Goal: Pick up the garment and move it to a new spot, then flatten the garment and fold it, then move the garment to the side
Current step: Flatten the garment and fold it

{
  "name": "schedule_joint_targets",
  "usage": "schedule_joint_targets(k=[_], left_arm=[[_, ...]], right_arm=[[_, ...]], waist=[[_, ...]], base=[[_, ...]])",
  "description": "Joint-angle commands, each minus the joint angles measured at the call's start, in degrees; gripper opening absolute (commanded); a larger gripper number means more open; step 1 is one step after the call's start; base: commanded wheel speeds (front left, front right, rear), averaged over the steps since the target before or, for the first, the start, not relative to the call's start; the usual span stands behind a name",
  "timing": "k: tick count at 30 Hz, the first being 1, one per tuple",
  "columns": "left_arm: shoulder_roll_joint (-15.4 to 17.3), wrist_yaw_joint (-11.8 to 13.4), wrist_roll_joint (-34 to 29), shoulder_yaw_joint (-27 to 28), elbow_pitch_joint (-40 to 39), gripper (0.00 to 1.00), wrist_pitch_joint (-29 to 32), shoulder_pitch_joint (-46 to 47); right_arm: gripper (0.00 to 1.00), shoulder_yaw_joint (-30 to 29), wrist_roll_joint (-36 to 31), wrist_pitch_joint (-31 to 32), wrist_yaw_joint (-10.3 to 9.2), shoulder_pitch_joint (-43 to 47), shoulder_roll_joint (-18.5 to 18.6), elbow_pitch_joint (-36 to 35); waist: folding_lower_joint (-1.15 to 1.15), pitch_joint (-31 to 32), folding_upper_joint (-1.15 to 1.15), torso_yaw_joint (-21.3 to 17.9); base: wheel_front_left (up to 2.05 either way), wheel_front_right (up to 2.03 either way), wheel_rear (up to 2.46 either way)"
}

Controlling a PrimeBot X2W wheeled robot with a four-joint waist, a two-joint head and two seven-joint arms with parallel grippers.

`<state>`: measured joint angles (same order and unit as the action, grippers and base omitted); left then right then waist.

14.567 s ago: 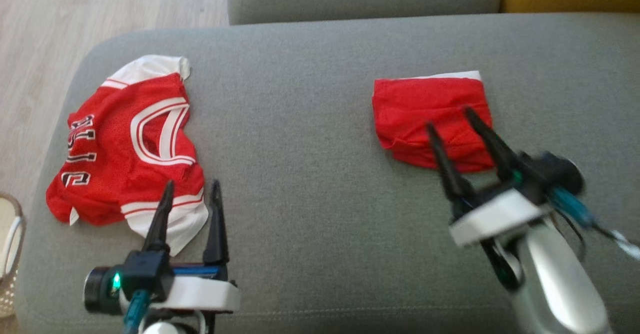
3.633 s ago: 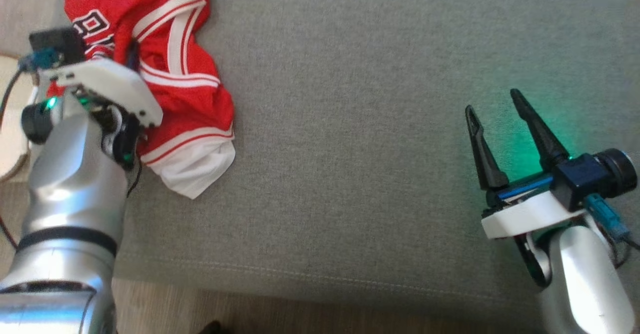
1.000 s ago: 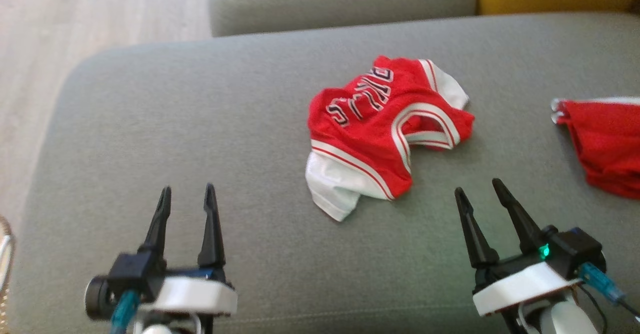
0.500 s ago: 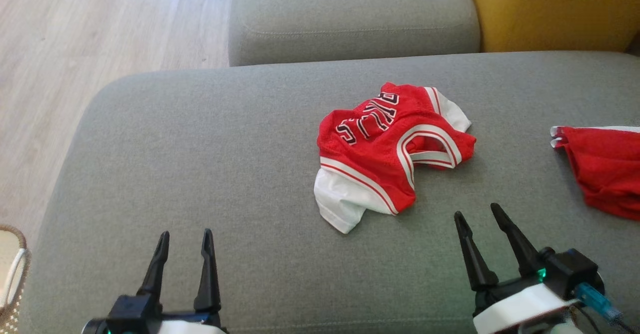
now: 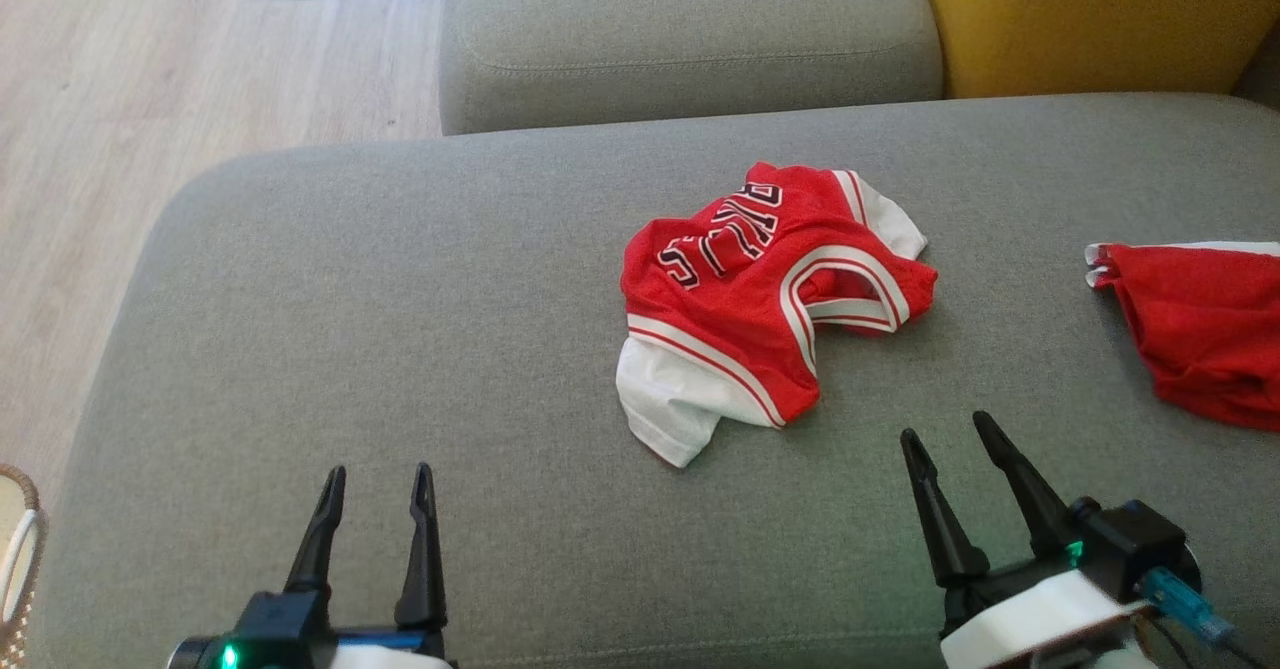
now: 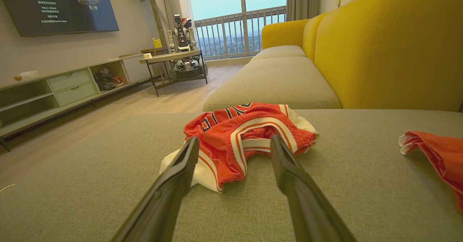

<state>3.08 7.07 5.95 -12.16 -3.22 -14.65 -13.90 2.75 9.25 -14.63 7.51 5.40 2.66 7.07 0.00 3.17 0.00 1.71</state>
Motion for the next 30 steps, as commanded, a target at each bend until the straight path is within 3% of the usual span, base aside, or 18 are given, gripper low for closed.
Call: schedule_joint_targets(k=[1,9,14,24,30], left_arm=[[-0.2,0.04,-0.8,1.54,-1.55,1.0,-0.35,2.76],[-0.2,-0.23,-1.16,1.47,-0.77,1.0,-0.35,2.93],[-0.03,-1.9,-2.56,1.33,1.15,1.0,-0.35,4.37],[0.58,-9.18,-7.58,-7.44,6.36,1.0,-0.35,15.09],[0.31,-12.95,-8.95,-15.37,15.68,1.0,-0.35,25.83]], right_arm=[[1.0,1.42,0.45,-0.37,-0.02,-2.12,0.21,-1.67],[1.0,1.39,0.49,-0.37,-0.02,-2.38,0.21,-1.51],[1.0,1.39,0.17,-0.37,-0.02,-2.97,0.21,-1.72],[1.0,1.31,0.71,-0.37,-0.02,-5.91,0.21,-2.76],[1.0,0.64,3.36,-0.37,-0.02,-9.18,0.21,-4.15]], waist=[[0.0,-0.02,0.0,-0.03],[0.0,-0.36,0.0,-0.58],[0.0,-1.9,0.0,-1.73],[0.0,-8.35,0.0,-6.6],[0.0,-14.33,0.0,-10.73]], base=[[0.0,0.0,0.0],[0.0,0.0,0.0],[0.0,0.0,0.0],[0.0,0.0,0.0],[0.0,0.0,0.0]])
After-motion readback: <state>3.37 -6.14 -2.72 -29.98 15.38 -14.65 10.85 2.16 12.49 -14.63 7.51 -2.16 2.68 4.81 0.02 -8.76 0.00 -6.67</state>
